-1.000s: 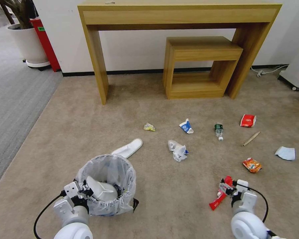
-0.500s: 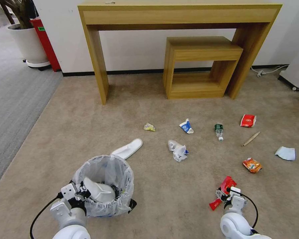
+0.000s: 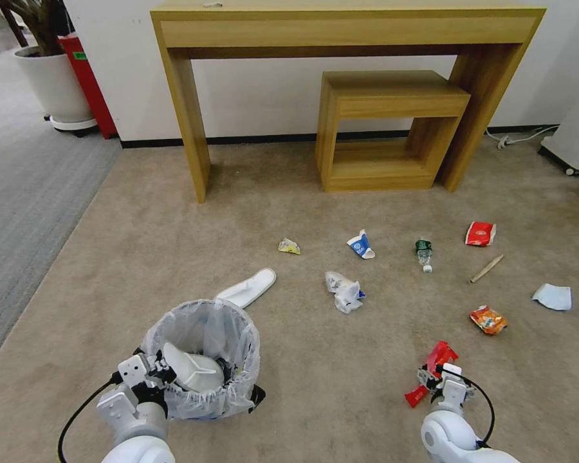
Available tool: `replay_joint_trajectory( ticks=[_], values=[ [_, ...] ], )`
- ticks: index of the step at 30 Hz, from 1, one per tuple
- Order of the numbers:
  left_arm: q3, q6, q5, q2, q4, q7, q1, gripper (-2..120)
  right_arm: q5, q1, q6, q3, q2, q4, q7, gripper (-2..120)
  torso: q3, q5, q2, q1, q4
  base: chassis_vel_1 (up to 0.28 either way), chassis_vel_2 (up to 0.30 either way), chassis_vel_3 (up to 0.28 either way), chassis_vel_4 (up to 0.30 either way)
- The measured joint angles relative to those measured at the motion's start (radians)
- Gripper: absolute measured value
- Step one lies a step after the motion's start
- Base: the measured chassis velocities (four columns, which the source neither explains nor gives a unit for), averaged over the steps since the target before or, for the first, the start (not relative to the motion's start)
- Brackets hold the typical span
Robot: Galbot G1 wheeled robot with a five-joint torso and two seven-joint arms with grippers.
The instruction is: Pick up the trash bin and place the garbage on the floor into it.
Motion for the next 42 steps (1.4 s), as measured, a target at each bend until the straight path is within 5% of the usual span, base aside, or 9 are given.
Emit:
replay_joint_trajectory(
  ticks=[7,27,31,42],
  values=[
    [0.000,-0.004,-0.005,0.008,-0.008,0.001,0.006,3,-0.036,0.033,0.017,-0.014,0.033,-0.079,-0.014,87,0.000,0.0001,0.000,0.000,0.0000,0.000,0.000,0.000,0.000],
    [0.001,-0.007,-0.035,0.026,-0.008,0.000,-0.005,3,-0.135,0.027,0.069,-0.016,0.048,-0.124,-0.067,13,0.000,0.0002,0.000,0.000,0.0000,0.000,0.000,0.000,0.000],
    [0.000,-0.007,-0.036,0.026,0.002,0.000,-0.010,3,-0.158,0.003,0.104,-0.004,0.024,-0.066,-0.114,0,0.000,0.0002,0.000,0.000,0.0000,0.000,0.000,0.000,0.000],
    [0.001,-0.009,-0.030,0.018,0.026,-0.001,-0.018,3,-0.245,-0.085,0.181,0.019,-0.101,0.297,-0.240,0,0.000,0.0002,0.000,0.000,-0.0002,0.000,0.000,0.000,0.000]
  ],
)
